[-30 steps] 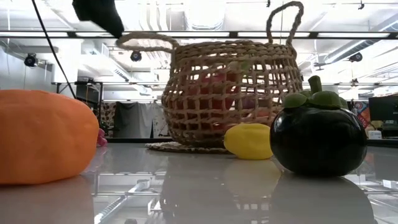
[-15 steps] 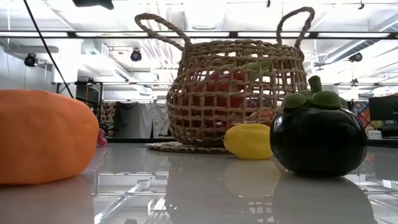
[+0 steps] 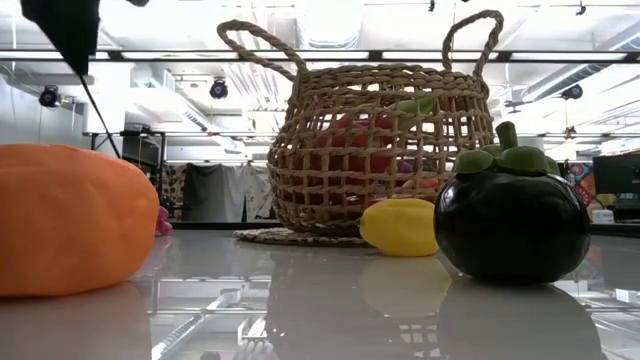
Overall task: Build produce basket
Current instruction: Put the green apple into the brown basket
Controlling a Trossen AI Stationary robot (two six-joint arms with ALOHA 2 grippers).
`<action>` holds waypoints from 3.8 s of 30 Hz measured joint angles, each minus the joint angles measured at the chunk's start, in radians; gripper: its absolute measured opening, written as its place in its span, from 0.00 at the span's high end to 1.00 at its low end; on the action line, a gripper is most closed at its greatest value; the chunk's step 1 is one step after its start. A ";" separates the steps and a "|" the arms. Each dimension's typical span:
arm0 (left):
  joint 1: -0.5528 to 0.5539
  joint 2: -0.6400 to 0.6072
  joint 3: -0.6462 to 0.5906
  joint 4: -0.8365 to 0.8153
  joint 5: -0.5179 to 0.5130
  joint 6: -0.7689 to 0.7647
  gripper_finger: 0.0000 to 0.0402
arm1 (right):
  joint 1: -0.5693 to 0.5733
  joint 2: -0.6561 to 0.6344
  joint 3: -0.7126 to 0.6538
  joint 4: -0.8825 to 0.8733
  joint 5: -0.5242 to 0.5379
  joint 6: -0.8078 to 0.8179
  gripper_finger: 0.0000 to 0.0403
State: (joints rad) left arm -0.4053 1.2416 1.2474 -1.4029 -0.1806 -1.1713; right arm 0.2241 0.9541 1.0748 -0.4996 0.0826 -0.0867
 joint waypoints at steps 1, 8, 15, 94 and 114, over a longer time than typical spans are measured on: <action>-0.001 0.020 -0.007 0.001 0.006 -0.001 0.46 | 0.000 0.002 0.000 0.001 0.000 0.000 0.19; -0.002 0.147 -0.034 -0.117 0.025 0.002 0.46 | 0.000 0.005 0.000 0.001 0.000 -0.001 0.19; -0.002 0.153 -0.082 -0.143 0.022 -0.054 0.44 | 0.000 0.005 0.000 -0.004 0.000 -0.002 0.19; 0.013 -0.044 -0.455 0.250 -0.105 -0.217 0.21 | 0.000 0.005 0.000 0.005 -0.003 0.007 0.19; 0.019 -0.067 -0.529 0.334 -0.122 -0.237 0.21 | 0.000 0.005 -0.001 0.003 -0.003 0.068 0.19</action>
State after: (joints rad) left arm -0.3859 1.1745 0.7189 -1.0690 -0.3023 -1.4079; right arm 0.2237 0.9592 1.0740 -0.4964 0.0798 -0.0189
